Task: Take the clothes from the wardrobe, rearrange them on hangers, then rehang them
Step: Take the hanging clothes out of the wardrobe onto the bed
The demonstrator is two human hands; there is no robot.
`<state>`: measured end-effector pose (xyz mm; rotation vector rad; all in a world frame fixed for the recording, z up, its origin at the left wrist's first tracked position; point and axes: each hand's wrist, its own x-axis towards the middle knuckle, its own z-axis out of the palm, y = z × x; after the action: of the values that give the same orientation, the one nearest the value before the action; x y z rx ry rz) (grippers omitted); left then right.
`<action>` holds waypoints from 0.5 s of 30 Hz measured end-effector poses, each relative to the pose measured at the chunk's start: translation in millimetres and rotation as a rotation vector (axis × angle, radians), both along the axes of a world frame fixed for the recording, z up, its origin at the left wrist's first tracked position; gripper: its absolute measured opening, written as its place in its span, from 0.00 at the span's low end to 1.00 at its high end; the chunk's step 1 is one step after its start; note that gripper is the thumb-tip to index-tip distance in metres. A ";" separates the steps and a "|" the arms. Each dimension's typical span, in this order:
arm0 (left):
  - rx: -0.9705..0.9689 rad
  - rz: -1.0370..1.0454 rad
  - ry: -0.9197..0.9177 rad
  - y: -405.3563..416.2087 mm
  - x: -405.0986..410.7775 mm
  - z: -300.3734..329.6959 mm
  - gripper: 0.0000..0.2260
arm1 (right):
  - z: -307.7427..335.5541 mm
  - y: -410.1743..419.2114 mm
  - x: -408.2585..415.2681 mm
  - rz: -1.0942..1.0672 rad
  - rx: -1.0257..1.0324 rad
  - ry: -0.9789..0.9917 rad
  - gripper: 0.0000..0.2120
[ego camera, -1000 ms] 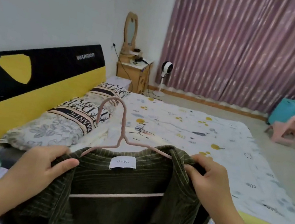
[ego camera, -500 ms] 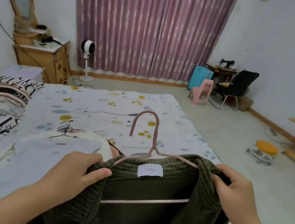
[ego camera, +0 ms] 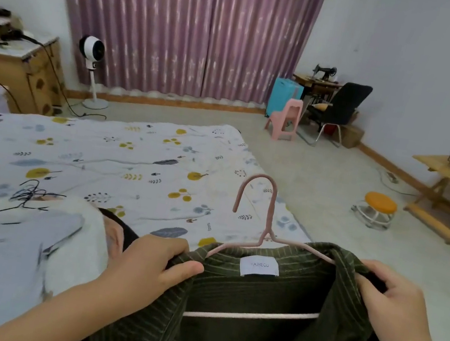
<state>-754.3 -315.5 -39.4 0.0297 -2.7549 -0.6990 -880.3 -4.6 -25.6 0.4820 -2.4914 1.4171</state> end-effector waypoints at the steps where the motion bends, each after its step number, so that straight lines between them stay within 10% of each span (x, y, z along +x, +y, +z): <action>1: 0.023 0.007 -0.009 10.1 -12.2 -2.2 0.24 | -0.9 8.0 -15.0 0.004 -0.002 -0.003 0.17; 15: 0.200 0.197 -0.040 47.0 -126.4 -35.5 0.24 | -23.0 17.7 -179.3 0.156 0.086 -0.124 0.15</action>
<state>-880.8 -268.5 -74.9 0.3552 -2.6594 -0.9233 -1059.6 13.1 -48.6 0.6371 -2.6742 1.4402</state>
